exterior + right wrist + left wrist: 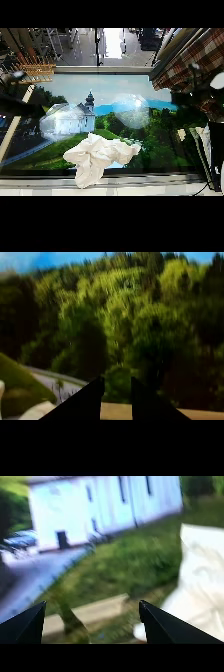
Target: Fold the clothes and pants, and hang the long-sleeved shirts on hangers.
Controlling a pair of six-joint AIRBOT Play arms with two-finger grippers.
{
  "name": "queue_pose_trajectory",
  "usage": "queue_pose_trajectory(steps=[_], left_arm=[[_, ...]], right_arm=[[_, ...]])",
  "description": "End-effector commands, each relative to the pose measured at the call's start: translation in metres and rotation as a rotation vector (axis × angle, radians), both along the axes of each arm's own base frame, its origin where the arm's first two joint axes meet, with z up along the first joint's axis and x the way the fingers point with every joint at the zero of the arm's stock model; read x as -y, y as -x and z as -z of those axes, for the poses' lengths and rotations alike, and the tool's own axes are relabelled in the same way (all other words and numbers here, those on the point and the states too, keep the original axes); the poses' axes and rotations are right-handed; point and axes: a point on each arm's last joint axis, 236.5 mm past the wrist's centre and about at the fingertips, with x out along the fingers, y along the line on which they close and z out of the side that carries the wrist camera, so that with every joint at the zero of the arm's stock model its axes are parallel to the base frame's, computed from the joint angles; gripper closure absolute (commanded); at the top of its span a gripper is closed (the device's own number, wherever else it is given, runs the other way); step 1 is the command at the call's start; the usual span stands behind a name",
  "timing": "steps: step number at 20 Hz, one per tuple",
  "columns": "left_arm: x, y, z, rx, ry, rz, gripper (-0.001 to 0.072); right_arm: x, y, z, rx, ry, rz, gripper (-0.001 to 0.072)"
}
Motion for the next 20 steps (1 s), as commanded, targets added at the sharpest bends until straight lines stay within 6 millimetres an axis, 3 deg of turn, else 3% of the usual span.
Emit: queue_pose_trajectory(steps=[1, 2, 4, 6, 7, 9, 12, 14, 15, 16, 17, 18, 20], left_arm=[[0.052, 0.045, 0.058, -0.158, 0.203, 0.182, 0.0081], [0.071, 0.061, 0.072, -0.186, 0.285, 0.245, 0.0081], [0.097, 0.087, 0.09, -0.206, 0.403, 0.352, 0.008], [0.105, 0.111, 0.108, -0.239, 0.41, 0.423, 0.008], [0.106, 0.116, 0.117, -0.249, 0.393, 0.431, 0.008], [0.101, 0.124, 0.136, -0.274, 0.322, 0.461, 0.008], [0.098, 0.125, 0.16, -0.267, 0.246, 0.509, 0.0063], [0.11, 0.127, 0.17, -0.26, 0.247, 0.561, 0.0063], [0.111, 0.12, 0.18, -0.248, 0.215, 0.555, 0.0081], [0.111, 0.107, 0.188, -0.215, 0.181, 0.518, 0.0238], [0.112, 0.094, 0.191, -0.189, 0.167, 0.468, 0.0591], [0.113, 0.088, 0.186, -0.169, 0.164, 0.467, 0.0701], [0.111, 0.076, 0.144, -0.129, 0.18, 0.506, 0.0702]], right_arm=[[-0.041, 0.086, 0.042, -0.233, -0.292, -0.14, 0.0385], [-0.069, 0.109, 0.052, -0.253, -0.407, -0.198, 0.0284], [-0.123, 0.148, 0.064, -0.246, -0.588, -0.317, 0.0283], [-0.166, 0.178, 0.082, -0.194, -0.623, -0.457, 0.0249], [-0.179, 0.179, 0.098, -0.135, -0.559, -0.517, 0.0163], [-0.193, 0.155, 0.124, -0.001, -0.365, -0.586, 0.0008], [-0.215, 0.134, 0.158, 0.114, -0.103, -0.746, 0.0013], [-0.227, 0.131, 0.186, 0.102, -0.033, -0.791, 0.01], [-0.226, 0.119, 0.198, 0.106, -0.005, -0.739, 0.0199], [-0.223, 0.105, 0.203, 0.127, 0.0, -0.676, 0.0444], [-0.221, 0.094, 0.198, 0.149, -0.003, -0.637, 0.0688], [-0.218, 0.088, 0.181, 0.171, -0.003, -0.632, 0.0695], [-0.205, 0.078, 0.119, 0.234, 0.039, -0.66, 0.0695]])
